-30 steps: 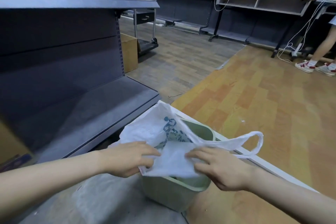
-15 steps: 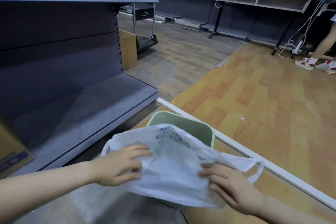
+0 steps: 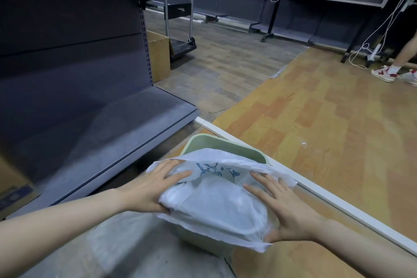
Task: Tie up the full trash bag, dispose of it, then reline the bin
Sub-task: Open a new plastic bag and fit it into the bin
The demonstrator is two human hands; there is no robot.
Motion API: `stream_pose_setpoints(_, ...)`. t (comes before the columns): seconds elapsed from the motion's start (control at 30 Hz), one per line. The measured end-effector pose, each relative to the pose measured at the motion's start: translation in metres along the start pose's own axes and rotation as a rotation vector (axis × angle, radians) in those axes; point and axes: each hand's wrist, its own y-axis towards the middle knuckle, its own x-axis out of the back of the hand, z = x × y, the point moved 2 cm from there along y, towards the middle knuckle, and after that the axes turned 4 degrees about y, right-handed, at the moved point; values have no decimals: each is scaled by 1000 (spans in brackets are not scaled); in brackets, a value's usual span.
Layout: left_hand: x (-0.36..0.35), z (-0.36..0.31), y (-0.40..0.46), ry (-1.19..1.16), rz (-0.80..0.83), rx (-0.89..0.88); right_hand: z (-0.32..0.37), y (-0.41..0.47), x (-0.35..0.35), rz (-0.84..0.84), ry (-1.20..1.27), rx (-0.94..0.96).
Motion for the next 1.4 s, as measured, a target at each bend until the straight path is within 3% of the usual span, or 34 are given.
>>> stream_pose_setpoints(0.07, -3, 5, 1, -13, -103, -64, -2, 3, -11, -22, 12, -15)
stream_pose_setpoints(0.2, -14, 19, 2, -34, -57, -98, 5, 12, -22, -298, -36, 55)
stream_pose_setpoints(0.33, 12, 43, 15, 32, 49, 125, 48, 23, -33, -429, -135, 46)
stream_pose_setpoints(0.43, 20, 67, 25, 47, -48, 193, 80, 39, -34, -369, -247, 10)
stream_pose_setpoints(0.57, 14, 77, 17, 238, -200, 52, 82, 51, -21, -250, -346, 28)
stream_pose_setpoints(0.67, 13, 76, -4, 320, -184, -2, 82, 56, -6, -150, -406, 135)
stream_pose_setpoints(0.73, 14, 68, -12, 349, -268, -33, 80, 61, 9, -104, -442, 252)
stream_pose_setpoints(0.9, 10, 24, -15, 217, -384, -151, 39, 66, 26, 121, -457, 462)
stream_pose_setpoints(1.0, -4, -21, -10, 135, -344, -251, 15, 68, 22, 96, -437, 430)
stream_pose_setpoints(1.1, -22, -45, 1, 215, -269, -282, 11, 71, 14, -10, -436, 363)
stream_pose_setpoints(1.3, -15, 3, 11, 298, -181, -439, 30, 79, 8, -111, -446, 335)
stream_pose_setpoints(1.4, -7, 28, 8, 335, -149, -425, 47, 92, 3, -107, -455, 224)
